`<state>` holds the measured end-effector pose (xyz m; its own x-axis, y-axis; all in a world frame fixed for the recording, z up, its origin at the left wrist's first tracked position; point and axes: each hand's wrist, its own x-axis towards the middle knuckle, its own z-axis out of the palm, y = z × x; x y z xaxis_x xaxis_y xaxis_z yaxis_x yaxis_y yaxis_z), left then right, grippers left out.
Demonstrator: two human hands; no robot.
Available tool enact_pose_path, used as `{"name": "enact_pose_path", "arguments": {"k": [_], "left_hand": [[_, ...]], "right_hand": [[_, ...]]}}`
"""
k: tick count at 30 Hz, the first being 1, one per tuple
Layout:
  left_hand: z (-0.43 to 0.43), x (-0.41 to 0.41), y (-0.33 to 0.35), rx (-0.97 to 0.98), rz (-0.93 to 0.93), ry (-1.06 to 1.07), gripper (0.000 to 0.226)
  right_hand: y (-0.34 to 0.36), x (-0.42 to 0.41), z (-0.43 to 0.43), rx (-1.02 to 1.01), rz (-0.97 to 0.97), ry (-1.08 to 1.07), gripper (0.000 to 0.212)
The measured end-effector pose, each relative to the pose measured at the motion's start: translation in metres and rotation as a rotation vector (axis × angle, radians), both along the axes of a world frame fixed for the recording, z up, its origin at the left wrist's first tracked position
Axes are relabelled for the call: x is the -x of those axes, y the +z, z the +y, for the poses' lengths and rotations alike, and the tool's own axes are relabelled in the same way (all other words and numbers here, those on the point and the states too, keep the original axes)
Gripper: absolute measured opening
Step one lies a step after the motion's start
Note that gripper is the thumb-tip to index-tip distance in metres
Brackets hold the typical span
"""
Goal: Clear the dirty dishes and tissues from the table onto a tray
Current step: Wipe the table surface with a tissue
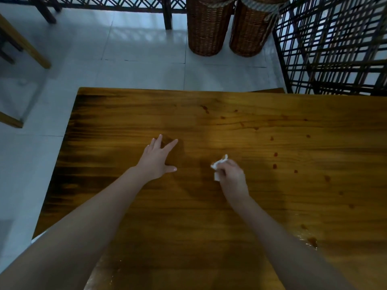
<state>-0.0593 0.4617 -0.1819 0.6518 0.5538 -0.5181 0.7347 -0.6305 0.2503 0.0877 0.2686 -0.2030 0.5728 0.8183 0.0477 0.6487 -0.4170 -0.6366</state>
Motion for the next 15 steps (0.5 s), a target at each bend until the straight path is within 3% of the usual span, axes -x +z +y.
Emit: {"name": "enact_pose_path", "arguments": {"k": [5,9,15], "left_hand": [[0.010,-0.012,0.006,-0.001,0.006,0.001,0.090],[0.020,-0.017,0.009,-0.034,0.050,-0.027,0.092],[0.041,-0.027,0.014,-0.100,0.137,-0.068,0.096]], "right_hand": [[-0.006,0.001,-0.007,0.067,0.032,0.129,0.024],[-0.005,-0.011,-0.005,0.050,0.021,0.254,0.017],[-0.001,-0.036,0.027,0.020,0.005,0.195,0.013]]}}
